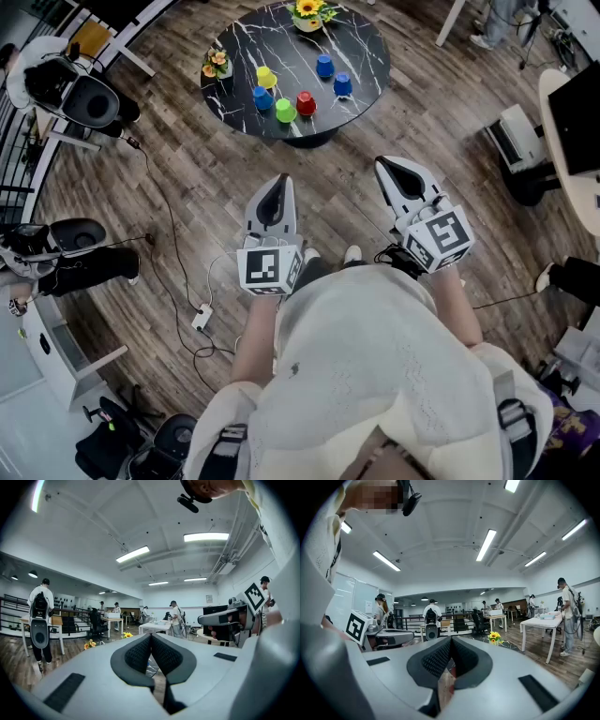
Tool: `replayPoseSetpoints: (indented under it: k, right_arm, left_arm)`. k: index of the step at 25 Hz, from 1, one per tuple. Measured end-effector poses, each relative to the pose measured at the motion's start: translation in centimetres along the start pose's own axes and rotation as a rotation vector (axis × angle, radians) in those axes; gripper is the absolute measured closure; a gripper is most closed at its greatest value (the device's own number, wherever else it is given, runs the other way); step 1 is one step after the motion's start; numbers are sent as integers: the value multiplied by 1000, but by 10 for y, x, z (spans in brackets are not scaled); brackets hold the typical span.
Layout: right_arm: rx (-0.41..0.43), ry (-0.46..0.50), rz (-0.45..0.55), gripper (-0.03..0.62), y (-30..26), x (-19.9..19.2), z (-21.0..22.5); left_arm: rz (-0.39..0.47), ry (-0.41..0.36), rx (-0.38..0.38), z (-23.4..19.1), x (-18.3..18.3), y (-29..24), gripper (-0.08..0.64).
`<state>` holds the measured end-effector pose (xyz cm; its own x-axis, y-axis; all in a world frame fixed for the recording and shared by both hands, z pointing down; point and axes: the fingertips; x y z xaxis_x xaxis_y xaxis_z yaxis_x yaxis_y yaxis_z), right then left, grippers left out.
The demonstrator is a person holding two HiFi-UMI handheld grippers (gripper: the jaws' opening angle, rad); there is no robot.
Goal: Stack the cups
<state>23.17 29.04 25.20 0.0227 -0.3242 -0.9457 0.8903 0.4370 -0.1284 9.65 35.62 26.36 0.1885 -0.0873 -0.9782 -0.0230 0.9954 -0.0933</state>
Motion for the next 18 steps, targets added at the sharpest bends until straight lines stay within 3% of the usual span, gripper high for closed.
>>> replayPoseSetpoints:
  k: [7,18]
  right_arm:
    - [1,-34,3,586,7,-2,-1]
    - [63,-40,-10,586,10,-11,-1]
  left_arm:
    - [-23,-7,5,10,-6,8,538]
    - [-42,-10,78,13,-12,18,538]
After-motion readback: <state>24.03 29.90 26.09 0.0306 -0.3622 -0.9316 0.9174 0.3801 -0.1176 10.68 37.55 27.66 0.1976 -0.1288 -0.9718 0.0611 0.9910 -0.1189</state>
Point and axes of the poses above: the fingertips, and each gripper's own axes: y backward along the fingers, z to its right, x out of its top, and after that the axes turned 12 degrees about -y, right-handed
